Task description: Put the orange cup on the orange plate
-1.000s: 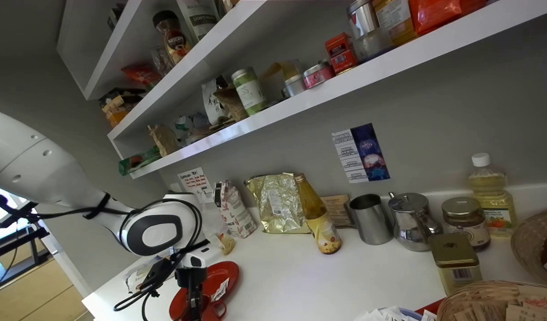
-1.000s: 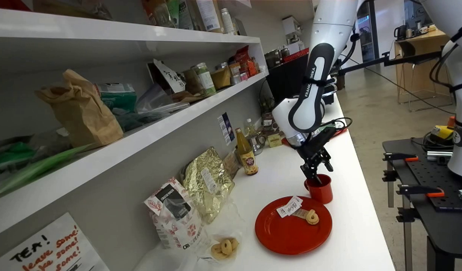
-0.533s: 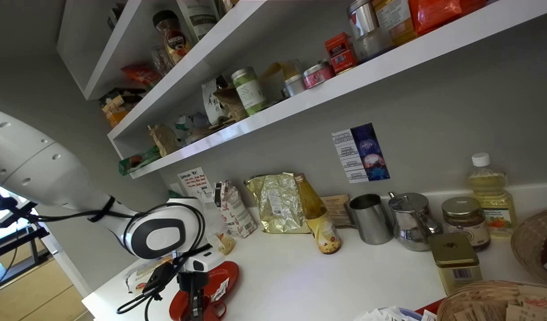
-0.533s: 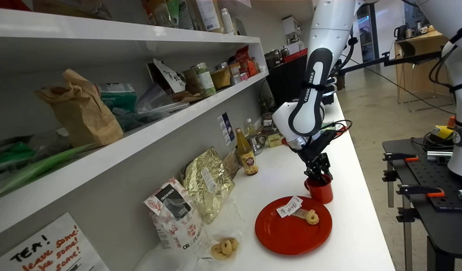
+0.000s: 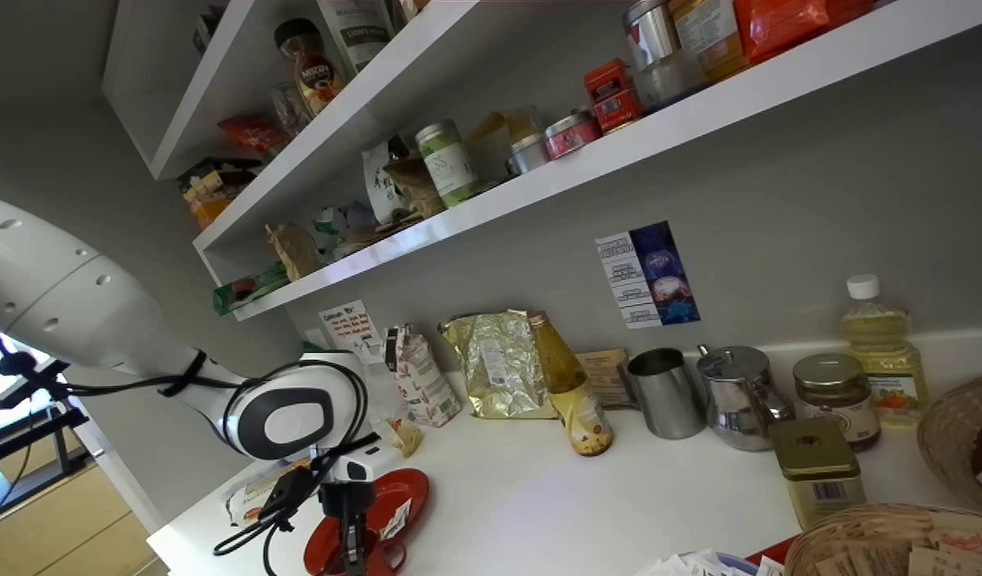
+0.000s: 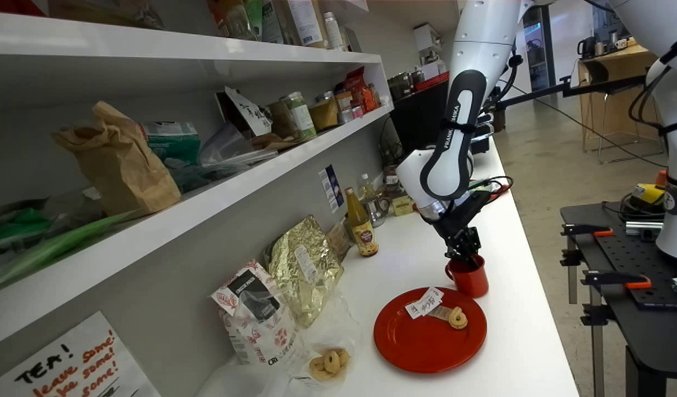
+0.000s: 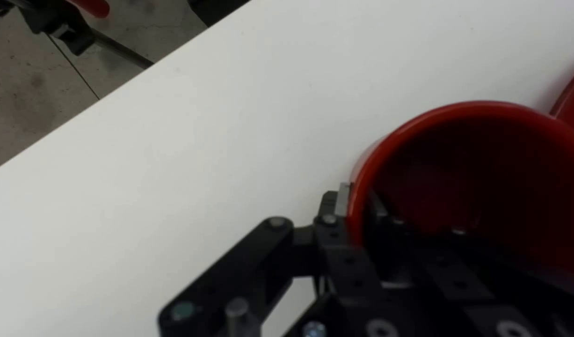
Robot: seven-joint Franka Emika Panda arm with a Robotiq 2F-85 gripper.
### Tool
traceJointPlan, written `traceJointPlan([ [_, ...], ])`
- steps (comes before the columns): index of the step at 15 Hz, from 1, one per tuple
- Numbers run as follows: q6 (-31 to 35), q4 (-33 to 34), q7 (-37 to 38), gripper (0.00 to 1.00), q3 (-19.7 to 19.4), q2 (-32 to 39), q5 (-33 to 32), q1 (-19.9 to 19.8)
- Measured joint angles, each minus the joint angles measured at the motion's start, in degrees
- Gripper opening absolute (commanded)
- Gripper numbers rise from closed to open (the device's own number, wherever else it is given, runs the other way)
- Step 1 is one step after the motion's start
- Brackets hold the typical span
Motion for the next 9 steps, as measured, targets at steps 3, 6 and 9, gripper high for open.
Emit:
traceJointPlan([
  [3,0.00,0.33,0.00,0.02,-0.06,-0.23,0.00,0.07],
  [6,0.00,0.86,0.00,0.02,-0.53,-1.44,-0.52,0.13],
  [9,-0.07,1.41,0.17,0.02,-1.59,-4.53,-3.66,0.70],
])
